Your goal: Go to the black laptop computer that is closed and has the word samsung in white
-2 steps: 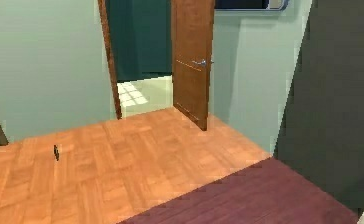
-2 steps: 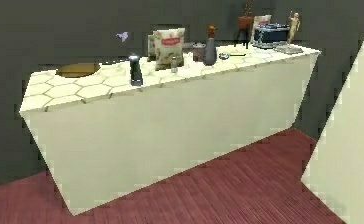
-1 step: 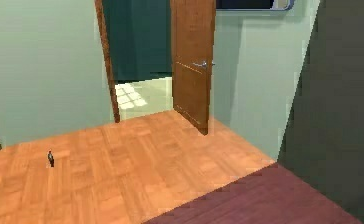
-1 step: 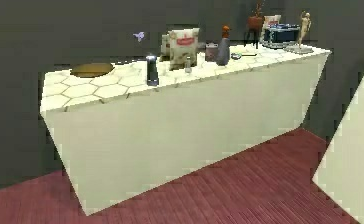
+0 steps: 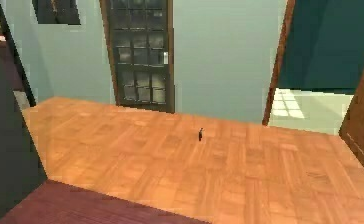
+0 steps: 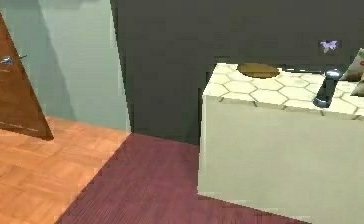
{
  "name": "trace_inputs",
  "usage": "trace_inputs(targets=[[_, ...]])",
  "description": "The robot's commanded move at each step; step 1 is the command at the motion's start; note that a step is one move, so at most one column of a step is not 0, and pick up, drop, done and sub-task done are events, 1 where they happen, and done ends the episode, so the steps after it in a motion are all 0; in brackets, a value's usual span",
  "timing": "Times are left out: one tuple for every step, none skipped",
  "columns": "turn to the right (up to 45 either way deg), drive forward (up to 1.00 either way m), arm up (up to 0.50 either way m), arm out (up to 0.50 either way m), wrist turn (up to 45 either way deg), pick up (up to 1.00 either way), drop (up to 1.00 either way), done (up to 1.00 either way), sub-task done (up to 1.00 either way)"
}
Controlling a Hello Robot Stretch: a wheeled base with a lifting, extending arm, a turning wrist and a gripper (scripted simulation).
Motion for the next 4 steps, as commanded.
trace_inputs(targets=[[-24.0,0.00,0.00,0.00,0.0,0.00,0.00,0.00,0.00],[0.0,1.00,0.00,0.00,0.0,0.00,0.00,0.00,0.00],[0.0,0.95,0.00,0.00,0.0,0.00,0.00,0.00,0.00],[-36.0,0.00,0.00,0.00,0.0,0.00,0.00,0.00,0.00]])
